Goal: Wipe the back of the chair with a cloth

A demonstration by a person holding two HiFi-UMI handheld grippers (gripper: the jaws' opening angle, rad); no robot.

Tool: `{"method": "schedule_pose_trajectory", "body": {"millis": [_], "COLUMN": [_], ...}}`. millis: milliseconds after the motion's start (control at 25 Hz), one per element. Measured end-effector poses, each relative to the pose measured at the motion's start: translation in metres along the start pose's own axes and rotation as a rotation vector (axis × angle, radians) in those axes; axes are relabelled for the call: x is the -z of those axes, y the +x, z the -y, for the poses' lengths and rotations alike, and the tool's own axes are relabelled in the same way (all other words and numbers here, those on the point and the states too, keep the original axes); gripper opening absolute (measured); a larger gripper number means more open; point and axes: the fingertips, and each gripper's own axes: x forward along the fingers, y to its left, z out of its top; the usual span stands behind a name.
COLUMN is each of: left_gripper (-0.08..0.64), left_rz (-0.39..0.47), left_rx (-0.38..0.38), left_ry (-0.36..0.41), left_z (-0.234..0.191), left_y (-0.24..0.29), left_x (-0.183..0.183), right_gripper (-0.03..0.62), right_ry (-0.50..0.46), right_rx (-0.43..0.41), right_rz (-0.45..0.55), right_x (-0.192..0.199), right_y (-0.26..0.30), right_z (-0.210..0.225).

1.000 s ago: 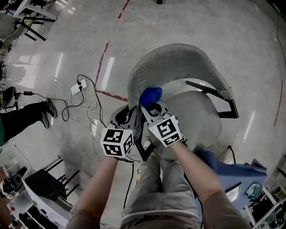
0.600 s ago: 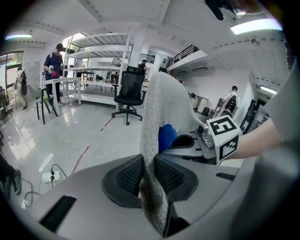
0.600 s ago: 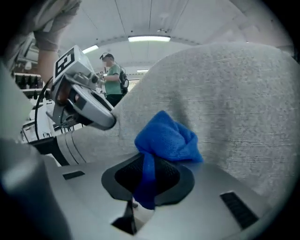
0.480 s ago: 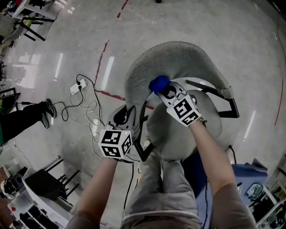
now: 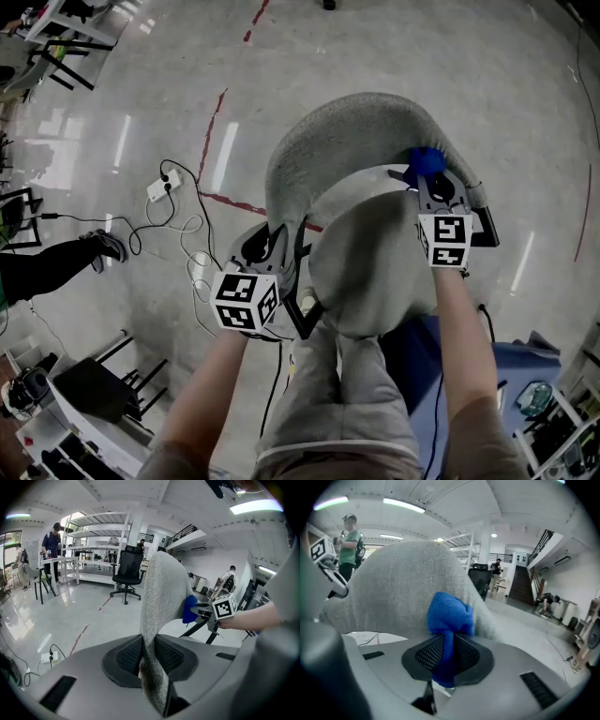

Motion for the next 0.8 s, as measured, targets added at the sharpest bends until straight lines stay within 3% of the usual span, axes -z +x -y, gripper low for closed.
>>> {"method": "schedule_pose_trajectory", "body": {"millis": [120, 320, 480, 640, 800], "left_gripper": [0.092, 0.092, 0.094, 0.097, 0.107], "left_rz": [0.003, -0.016, -0.028, -0.039, -0.061], "left_rx": [0.003, 0.024, 0.039, 0.027, 0.041], "left_ry": [0.012, -0.010, -0.004, 0.016, 0.010], "left_z": [0.002, -0.007, -0.005, -0.005, -0.005], "left_y": [0.000, 0.001, 0.001, 0.000, -0.002], "left_x": [0.000, -0.001, 0.000, 0.000, 0.001], "right_gripper": [0.067, 0.067, 0.067, 0.067, 0.067], "right_ry": [0.029, 0.022, -0.090, -0.175, -0.192], "right_rx": [0.061, -0.026, -0.281, -0.573, -0.799], "right_rz": [0.012, 0.011, -0.010, -0.014, -0.013], "right_x": [0.006, -0.010, -0.016, -0.020, -0.018], "right_y": [-0.006, 0.031, 0.044, 0.006, -0.049], "right_z": [0.010, -0.044, -0.153, -0.260, -0.310]}}
